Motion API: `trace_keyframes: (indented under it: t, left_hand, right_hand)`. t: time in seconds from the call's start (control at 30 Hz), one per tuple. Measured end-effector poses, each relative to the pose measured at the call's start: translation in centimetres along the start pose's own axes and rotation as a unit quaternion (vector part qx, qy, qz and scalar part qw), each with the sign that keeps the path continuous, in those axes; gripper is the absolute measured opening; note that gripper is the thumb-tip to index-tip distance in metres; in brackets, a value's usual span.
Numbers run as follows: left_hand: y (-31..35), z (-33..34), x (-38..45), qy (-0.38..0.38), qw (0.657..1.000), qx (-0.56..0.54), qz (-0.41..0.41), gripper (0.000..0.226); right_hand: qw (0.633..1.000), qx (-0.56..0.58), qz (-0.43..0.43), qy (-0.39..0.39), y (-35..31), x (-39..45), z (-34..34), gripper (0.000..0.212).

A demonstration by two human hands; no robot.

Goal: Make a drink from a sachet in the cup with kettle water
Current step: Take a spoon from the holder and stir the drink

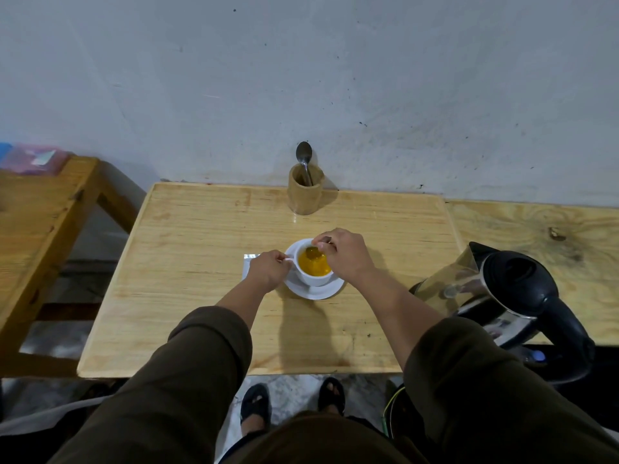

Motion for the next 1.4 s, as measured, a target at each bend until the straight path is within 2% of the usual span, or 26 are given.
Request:
trace_keyframes:
  t: [0.23,0.4,0.6,0.73,0.9,1.0,1.17,1.4]
  left_hand:
    - [0.0,0.0,0.0,-0.003,1.0,0.001,0.001,0.04]
    - [-0.2,0.0,0.1,-0.007,1.0,-0.004,-0.001,0.039]
    - [-0.2,0.0,0.1,-0.011,1.0,-0.02,-0.004,0.039]
    - [-0.2,0.0,0.1,-0.009,1.0,-0.017,-0.002,0.039]
    - [-0.1,0.0,0.2,-0.007,1.0,-0.008,0.003,0.038]
    - [-0.1,0.0,0.1,-0.008,1.0,-0.009,0.002,0.038]
    - [-0.2,0.0,0.1,-0.011,1.0,-0.012,-0.002,0.038]
    - [-0.1,-0.1,0.2,-0.012,1.0,0.0,0.004,0.038]
  right_hand:
    - [0.999,0.009,0.042,-0.026,1.0,0.4,0.2,0.015]
    - [0.999,-0.033,0.01,0.003,0.4,0.6,-0.5,0.02]
    - [0.999,0.025,0.016,-0.022,0.4,0.3,0.4,0.019]
    - [0.999,0.003,0.022,-0.031,0.7,0.6,0.4,0.016]
    - [0.998,-0.056,-0.002,-0.008,0.8,1.0,0.0,0.021]
    - [0.999,-0.03,-0.02,-0.007,0.3,0.9,0.3,0.022]
    - [1.0,0.007,-0.002,-0.028,0.4,0.5,0.6,0.019]
    - [0.999,-0.044,0.008,-0.013,1.0,1.0,0.0,0.018]
Point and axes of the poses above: each hand's wrist, its own x-axis towards the middle knuckle, its own z-axis out of the palm, y = z × x, the point moved 7 cm from there along x, towards the middle knuckle, and after that the axes turned 4 degrees about y, right-handed, at the moved point
